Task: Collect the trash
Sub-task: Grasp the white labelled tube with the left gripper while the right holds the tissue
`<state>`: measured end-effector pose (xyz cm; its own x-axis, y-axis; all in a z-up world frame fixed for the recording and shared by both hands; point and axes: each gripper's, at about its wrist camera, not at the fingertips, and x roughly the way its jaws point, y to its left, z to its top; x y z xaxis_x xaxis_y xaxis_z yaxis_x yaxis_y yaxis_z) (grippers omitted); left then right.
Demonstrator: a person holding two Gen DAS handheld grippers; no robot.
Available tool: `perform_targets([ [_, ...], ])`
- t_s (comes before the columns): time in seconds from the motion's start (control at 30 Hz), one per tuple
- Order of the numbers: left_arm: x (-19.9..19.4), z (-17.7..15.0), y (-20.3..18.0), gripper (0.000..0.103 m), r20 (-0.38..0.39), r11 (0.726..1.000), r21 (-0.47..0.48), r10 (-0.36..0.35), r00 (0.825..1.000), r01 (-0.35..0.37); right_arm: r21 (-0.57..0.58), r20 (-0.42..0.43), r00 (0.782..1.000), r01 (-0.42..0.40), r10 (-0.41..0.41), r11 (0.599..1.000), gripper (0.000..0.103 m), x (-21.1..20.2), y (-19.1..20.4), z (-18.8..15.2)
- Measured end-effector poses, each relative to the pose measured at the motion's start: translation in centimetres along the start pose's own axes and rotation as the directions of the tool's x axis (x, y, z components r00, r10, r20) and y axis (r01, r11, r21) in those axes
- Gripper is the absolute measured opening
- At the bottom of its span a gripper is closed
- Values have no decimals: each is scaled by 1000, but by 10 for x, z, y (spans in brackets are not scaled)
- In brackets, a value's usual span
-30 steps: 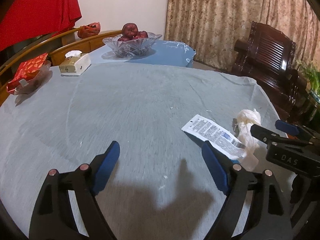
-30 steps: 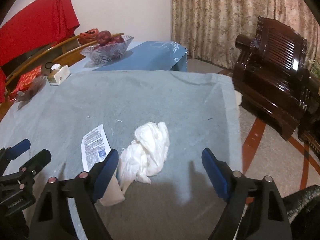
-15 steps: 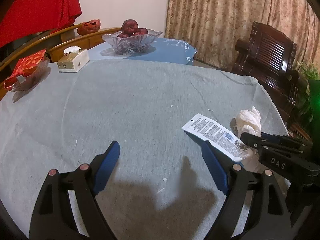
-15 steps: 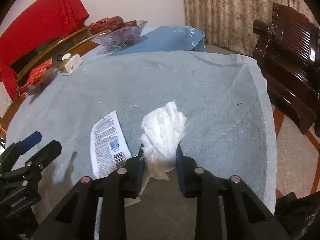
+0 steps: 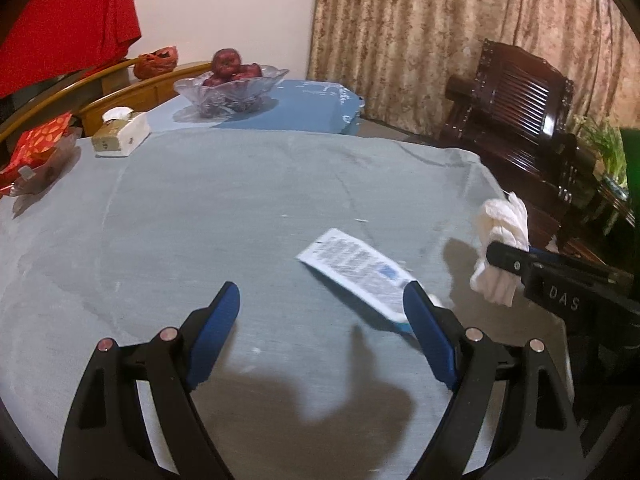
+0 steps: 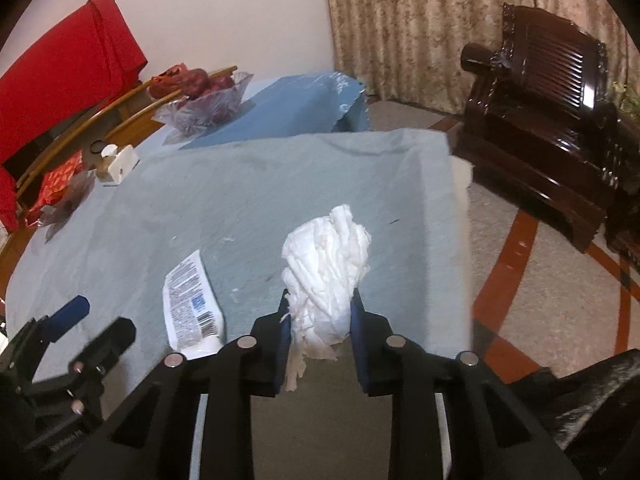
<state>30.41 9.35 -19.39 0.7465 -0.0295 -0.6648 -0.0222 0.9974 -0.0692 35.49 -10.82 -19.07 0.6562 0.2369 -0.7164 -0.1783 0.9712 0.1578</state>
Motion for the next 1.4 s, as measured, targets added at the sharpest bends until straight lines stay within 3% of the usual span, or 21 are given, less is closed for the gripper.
perform_targets([
  [0.33, 20, -2, -36, 82, -54, 999, 30, -28, 998, 29, 54, -1, 1000, 1, -1, 999, 26, -6, -22, -3],
  [0.53, 37, -5, -46, 83, -119, 999, 42, -6, 993, 11, 62, 0, 1000, -6, 6, 998, 26, -4, -21, -3],
  [0.8, 33, -8, -26, 86, -144, 1000, 29, 17, 989, -13, 49, -3, 1000, -4, 5, 999, 26, -5, -16, -6],
  [1.0, 27, -9, 4, 85, -160, 998, -48, 34, 987, -42, 46, -10, 1000, -8, 8, 999, 27, -4, -12, -8],
  [1.27, 41, -2, -4, 84, -164, 998, -58, 24, 986, -34, 37, -16, 1000, -11, 12, 999, 27, -1, -8, -10],
  [1.4, 48, -4, -2, 70, -173, 996, -79, 26, 984, -40, 37, -18, 1000, -12, 12, 999, 27, 0, -8, -10],
])
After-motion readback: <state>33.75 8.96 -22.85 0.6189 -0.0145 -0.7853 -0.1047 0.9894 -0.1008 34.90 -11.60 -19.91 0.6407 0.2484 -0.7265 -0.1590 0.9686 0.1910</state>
